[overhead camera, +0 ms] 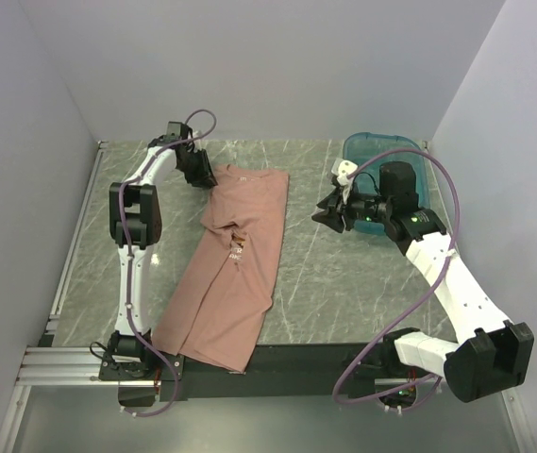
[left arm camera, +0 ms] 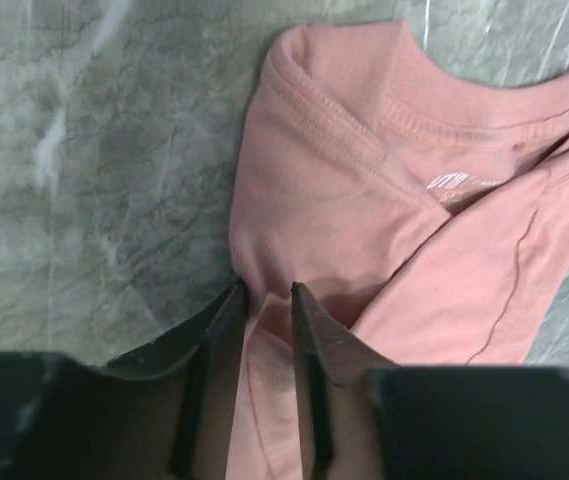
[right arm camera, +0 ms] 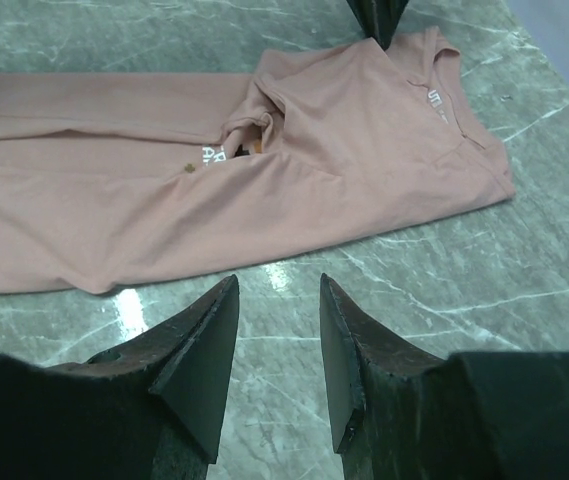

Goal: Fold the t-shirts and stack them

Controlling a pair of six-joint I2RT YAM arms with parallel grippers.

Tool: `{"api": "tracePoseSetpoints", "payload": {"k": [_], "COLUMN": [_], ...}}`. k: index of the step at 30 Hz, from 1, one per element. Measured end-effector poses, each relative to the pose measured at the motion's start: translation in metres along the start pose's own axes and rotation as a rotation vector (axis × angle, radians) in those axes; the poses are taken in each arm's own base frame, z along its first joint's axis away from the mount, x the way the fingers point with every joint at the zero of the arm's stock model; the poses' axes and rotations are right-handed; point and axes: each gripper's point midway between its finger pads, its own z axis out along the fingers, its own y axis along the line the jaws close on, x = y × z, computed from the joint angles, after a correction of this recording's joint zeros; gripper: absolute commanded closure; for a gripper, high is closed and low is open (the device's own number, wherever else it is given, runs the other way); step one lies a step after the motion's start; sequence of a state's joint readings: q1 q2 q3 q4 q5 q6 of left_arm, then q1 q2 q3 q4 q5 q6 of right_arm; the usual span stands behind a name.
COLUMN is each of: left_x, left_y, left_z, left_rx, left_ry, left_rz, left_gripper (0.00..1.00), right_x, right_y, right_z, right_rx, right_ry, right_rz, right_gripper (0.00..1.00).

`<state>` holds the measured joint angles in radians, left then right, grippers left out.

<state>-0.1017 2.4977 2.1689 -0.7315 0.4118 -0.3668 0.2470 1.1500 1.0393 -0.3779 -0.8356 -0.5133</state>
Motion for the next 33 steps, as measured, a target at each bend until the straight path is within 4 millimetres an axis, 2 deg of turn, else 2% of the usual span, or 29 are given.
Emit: {"api": "tracePoseSetpoints", "payload": {"k": [4,5,6,11,16,24,29,31,33], "left_x": [-0.004,-0.006,-0.008,-0.024,-0.046,-0.091,-0.108,-0.111,-0.114], "left_y": [0.0,0.001,0.002,0.008,0.022,0.062,0.084,0.09,0.096], "left_z": [0.004,0.004,0.004,0.006,0.001,-0.02,-0.03,-0.033,-0.036], "left_rx": [0.001,-0.002,-0.004,0.003,0.012,-0.005,-0.039,-0.047,-0.055], "left_ry": [-0.009,-0.016,-0.021,-0.065,-0.134,-0.288,-0.356,-0.371,-0.382], "left_rz": [-0.022,-0.032,-0.046,-0.092,-0.156,-0.261,-0.316,-0.329,-0.34], "left_gripper": [0.83,0.98,1.0,1.0,1.0,1.0,1.0,0.97,0.89], "right_x": [-0.001,-0.001,-0.001,0.0,0.002,0.013,0.027,0.033,0.04], "right_y": [0.0,0.0,0.0,-0.002,-0.004,-0.01,-0.013,-0.014,-0.014], "right_z": [-0.001,-0.001,-0.001,-0.003,-0.003,0.003,0.009,0.012,0.016], "right_rx": [-0.006,-0.007,-0.006,-0.001,0.002,0.004,0.002,-0.006,-0.02], "right_ry": [-0.005,-0.007,-0.007,-0.008,-0.005,0.023,0.054,0.066,0.08], "right_rz": [0.003,0.003,0.004,0.007,0.009,0.033,0.063,0.08,0.101], "right_gripper": [0.55,0.55,0.55,0.55,0.55,0.55,0.55,0.55,0.54]}}
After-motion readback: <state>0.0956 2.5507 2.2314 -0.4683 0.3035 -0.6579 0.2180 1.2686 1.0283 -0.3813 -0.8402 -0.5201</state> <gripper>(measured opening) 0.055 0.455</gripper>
